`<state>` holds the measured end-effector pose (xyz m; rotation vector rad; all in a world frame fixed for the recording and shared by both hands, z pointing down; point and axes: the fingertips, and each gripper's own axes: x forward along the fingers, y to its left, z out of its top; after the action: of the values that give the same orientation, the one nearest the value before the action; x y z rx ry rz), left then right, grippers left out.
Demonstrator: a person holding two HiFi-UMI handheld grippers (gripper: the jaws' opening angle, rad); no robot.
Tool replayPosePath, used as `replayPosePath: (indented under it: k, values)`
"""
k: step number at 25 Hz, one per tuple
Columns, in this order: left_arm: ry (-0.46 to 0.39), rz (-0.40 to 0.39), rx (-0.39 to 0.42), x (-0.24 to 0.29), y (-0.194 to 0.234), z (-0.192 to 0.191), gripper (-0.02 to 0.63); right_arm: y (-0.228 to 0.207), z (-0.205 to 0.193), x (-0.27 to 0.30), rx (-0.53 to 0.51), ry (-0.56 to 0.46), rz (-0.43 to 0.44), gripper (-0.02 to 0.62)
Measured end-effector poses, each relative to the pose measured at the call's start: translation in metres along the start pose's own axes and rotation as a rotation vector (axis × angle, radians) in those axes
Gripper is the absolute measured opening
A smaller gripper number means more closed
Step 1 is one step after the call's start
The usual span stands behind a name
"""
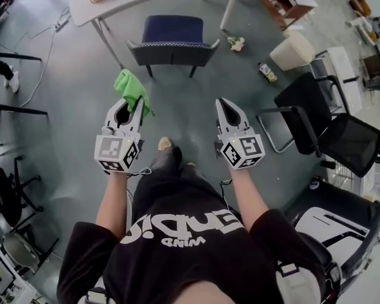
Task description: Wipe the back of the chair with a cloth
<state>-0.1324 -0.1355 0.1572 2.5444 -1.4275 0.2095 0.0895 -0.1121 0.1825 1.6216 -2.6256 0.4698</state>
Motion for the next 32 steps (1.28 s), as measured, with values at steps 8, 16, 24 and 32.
replayPosePath:
  k: [8,16,24,32]
  values:
    - [-0.019,0.003,0.014,0.040,0.016,-0.057,0.064,-0.019,-0.057,0.040,-0.020,-0.012,0.030,-0.003]
    - [-0.076,0.010,0.026,0.088,0.043,-0.132,0.064,-0.046,-0.127,0.093,-0.014,-0.065,0.064,-0.003]
    - [-0.140,0.033,0.003,0.126,0.075,-0.220,0.064,-0.068,-0.219,0.141,-0.036,-0.099,0.086,-0.003]
    - [-0.209,-0.008,-0.020,0.156,0.084,-0.288,0.064,-0.087,-0.291,0.165,-0.049,-0.177,0.114,-0.003]
